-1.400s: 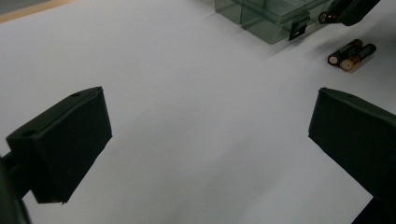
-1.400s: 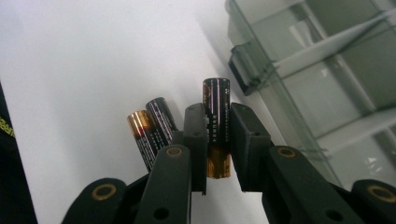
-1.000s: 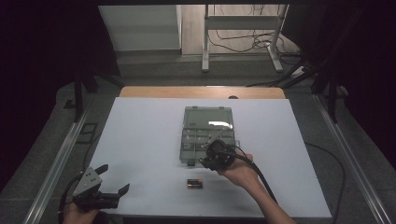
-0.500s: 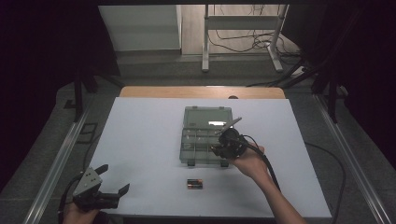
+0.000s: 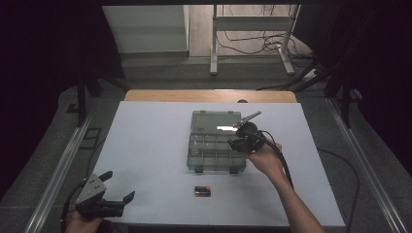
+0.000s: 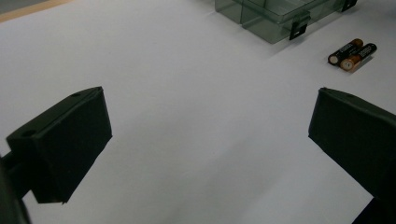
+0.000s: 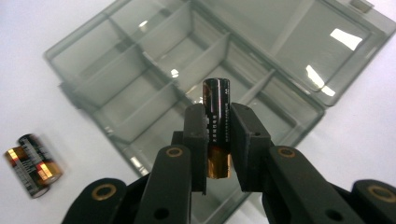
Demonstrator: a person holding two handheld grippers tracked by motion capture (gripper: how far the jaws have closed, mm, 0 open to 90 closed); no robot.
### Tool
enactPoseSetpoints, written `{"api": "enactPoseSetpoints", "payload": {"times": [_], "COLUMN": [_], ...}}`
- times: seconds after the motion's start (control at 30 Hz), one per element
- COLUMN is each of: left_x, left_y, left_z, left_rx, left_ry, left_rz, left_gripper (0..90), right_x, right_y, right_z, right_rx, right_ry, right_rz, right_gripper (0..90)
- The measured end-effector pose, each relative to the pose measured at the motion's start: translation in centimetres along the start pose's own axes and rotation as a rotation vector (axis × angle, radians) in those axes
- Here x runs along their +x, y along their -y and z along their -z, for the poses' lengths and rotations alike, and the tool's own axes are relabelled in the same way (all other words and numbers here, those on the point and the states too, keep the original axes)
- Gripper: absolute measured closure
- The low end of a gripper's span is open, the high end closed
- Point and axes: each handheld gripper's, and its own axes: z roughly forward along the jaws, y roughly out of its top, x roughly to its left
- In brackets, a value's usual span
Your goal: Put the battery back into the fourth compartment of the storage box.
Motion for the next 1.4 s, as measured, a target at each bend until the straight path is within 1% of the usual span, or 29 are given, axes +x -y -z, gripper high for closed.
{"api": "enactPoseSetpoints", "payload": {"times": [0.2,0.33,0.53,0.63,0.73,0.8,0.87,0.93,0.97,1.03,1.1,1.17,1.2,1.27,1.4], "left_x": [0.0,0.1,0.0,0.0,0.0,0.0,0.0,0.0,0.0,0.0,0.0,0.0,0.0,-0.1,0.0], "left_y": [0.0,0.0,0.0,0.0,0.0,0.0,0.0,0.0,0.0,0.0,0.0,0.0,0.0,0.0,0.0], "left_z": [0.0,0.0,0.0,0.0,0.0,0.0,0.0,0.0,0.0,0.0,0.0,0.0,0.0,0.0,0.0], "left_rx": [0.0,-0.002,-0.001,-0.001,-0.002,-0.001,-0.001,-0.001,-0.001,0.0,0.0,0.0,0.0,0.002,0.004], "left_ry": [0.001,0.003,0.003,0.002,0.004,0.004,0.003,0.003,0.003,0.003,0.003,0.002,0.003,0.003,0.005], "left_rz": [-0.001,0.003,-0.001,0.0,0.0,0.0,-0.002,-0.003,-0.003,-0.002,-0.001,-0.001,-0.001,-0.004,-0.012], "left_gripper": [0.2,0.2,0.2,0.2,0.2,0.2,0.2,0.2,0.2,0.2,0.2,0.2,0.2,0.2,0.2], "right_x": [-1.3,-2.2,-2.6,-2.6,-2.5,-2.2,-2.0,-1.8,-1.7,-1.3,-0.9,-0.7,-0.6,-0.3,0.0], "right_y": [-0.3,-0.3,-0.4,-0.4,-0.4,-0.4,-0.2,0.0,0.1,0.4,0.8,1.2,1.4,1.6,2.0], "right_z": [-0.7,-1.5,-2.3,-2.7,-2.7,-2.5,-2.2,-1.9,-1.7,-1.5,-1.2,-0.9,-0.8,-0.7,-0.4], "right_rx": [0.009,0.024,0.033,0.034,0.023,0.019,0.008,-0.004,-0.007,-0.019,-0.033,-0.058,-0.064,-0.057,-0.076], "right_ry": [0.031,0.05,0.057,0.064,0.063,0.078,0.083,0.063,0.05,0.035,0.038,0.031,0.026,0.033,0.016], "right_rz": [-0.042,-0.067,-0.086,-0.084,-0.082,-0.07,-0.068,-0.073,-0.078,-0.059,-0.039,-0.028,-0.028,-0.016,-0.013], "right_gripper": [76.4,76.4,76.4,75.2,63.4,58.5,53.2,50.1,46.5,41.1,35.5,29.9,26.5,20.1,9.9]}}
